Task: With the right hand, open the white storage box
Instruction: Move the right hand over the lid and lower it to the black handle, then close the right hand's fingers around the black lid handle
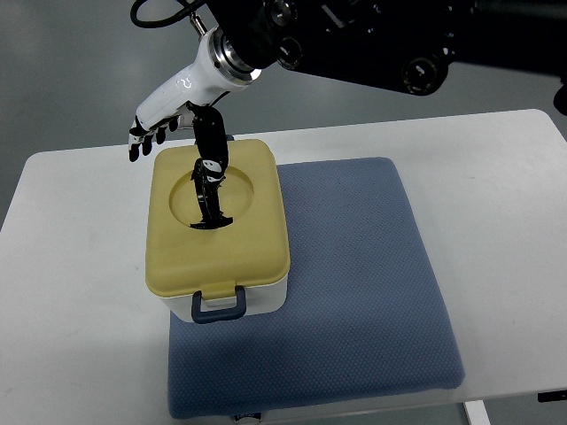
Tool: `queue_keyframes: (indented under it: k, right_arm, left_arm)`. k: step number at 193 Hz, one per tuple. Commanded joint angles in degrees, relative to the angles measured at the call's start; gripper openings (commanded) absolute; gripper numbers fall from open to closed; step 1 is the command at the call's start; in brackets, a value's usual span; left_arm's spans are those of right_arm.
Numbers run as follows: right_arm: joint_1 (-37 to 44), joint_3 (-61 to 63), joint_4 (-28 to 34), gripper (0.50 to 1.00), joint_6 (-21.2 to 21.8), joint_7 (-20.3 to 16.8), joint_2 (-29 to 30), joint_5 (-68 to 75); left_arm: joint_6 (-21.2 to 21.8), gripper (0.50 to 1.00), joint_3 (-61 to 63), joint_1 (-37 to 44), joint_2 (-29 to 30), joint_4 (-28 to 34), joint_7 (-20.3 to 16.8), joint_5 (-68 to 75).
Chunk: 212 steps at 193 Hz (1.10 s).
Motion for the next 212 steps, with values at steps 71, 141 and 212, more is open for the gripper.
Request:
queue_keyframes:
  k: [71, 141, 212]
  right_arm:
    - [-4.0, -0.1, 0.4, 0.913, 0.0, 7.4, 0.7, -16.0]
    - [-5.7, -1.1, -0.1, 0.874, -5.6, 7.7, 0.8, -19.7]
    - [-6.1, -2.3, -0.2, 0.795, -9.6, 8.7, 0.9, -19.7]
  left_arm:
    - [0.0, 1.000, 0.1, 0.0, 0.0, 0.4, 0.0, 0.0]
    - [0.0, 1.000, 0.1, 0.1, 0.0, 0.1, 0.0, 0.0]
    - [0.0, 1.000, 0.1, 0.1, 0.0, 0.0, 0.0, 0.0]
